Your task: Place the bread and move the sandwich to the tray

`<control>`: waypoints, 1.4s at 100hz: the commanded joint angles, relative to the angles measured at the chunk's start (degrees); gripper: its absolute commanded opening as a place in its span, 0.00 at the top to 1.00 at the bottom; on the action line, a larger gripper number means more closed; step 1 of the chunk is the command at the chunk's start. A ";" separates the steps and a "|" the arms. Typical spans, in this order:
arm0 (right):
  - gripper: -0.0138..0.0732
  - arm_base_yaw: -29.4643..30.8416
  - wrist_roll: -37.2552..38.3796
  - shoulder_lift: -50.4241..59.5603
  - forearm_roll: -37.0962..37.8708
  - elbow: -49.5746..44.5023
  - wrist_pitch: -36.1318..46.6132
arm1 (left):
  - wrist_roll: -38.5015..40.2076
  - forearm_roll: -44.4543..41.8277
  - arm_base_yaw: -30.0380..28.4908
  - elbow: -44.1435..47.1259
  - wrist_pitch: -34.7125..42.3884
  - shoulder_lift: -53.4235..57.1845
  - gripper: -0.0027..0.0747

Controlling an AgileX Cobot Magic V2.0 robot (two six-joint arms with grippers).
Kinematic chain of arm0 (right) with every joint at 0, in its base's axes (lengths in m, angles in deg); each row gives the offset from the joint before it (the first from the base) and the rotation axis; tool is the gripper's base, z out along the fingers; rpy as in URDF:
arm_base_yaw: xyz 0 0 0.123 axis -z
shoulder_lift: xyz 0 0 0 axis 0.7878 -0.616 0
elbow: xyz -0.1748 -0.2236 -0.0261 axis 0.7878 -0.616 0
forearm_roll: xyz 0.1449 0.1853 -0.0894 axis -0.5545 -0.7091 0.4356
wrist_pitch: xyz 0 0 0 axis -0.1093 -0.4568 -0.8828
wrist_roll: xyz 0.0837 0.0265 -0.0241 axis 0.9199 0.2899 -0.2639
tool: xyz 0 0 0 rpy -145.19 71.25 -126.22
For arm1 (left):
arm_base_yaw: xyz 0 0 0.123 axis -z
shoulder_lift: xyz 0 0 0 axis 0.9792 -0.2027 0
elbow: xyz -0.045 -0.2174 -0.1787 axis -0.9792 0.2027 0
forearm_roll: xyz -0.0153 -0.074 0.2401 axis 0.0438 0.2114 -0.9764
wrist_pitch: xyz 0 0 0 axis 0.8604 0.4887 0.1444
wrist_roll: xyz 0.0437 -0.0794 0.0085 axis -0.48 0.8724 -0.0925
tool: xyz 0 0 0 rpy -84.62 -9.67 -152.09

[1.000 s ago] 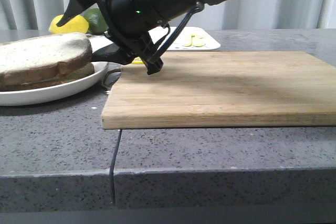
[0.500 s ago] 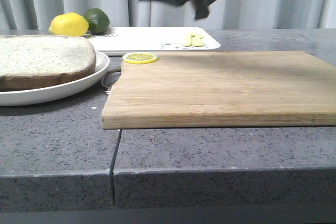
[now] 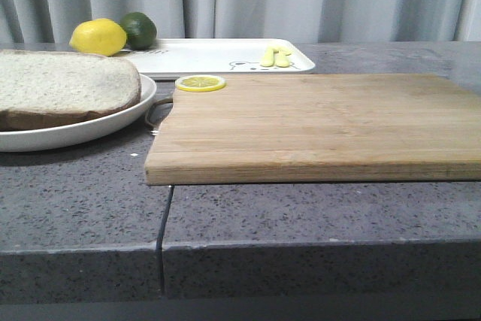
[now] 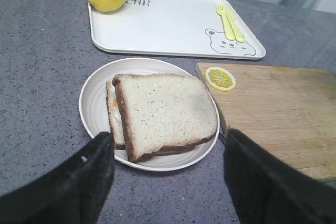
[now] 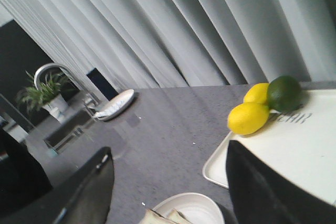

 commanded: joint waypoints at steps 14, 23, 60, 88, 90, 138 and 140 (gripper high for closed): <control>0.30 8.33 -2.06 10.04 13.19 1.49 -7.22 | -0.05 1.77 0.01 -1.99 3.77 -0.91 0.43; 0.30 10.97 -2.45 13.09 15.30 0.33 -6.01 | -0.05 1.77 0.01 -1.99 3.77 -0.91 0.43; 0.30 13.76 -10.12 21.63 15.96 -11.88 -2.55 | -0.05 1.77 0.01 -1.99 3.77 -0.91 0.43; 0.30 8.55 -16.02 32.52 15.96 -24.57 22.06 | -0.05 1.77 0.01 -1.99 3.77 -0.91 0.43; 0.30 7.75 -16.24 33.32 15.96 -25.06 24.36 | -0.05 1.77 0.01 -1.99 3.77 -0.91 0.43; 0.30 -3.40 -20.03 48.47 15.96 -38.07 46.24 | -0.05 1.77 0.01 -1.99 4.20 -0.91 0.43; 0.30 -3.48 -20.03 48.48 15.96 -38.24 46.32 | -0.05 1.77 0.01 -1.99 4.41 -0.96 0.43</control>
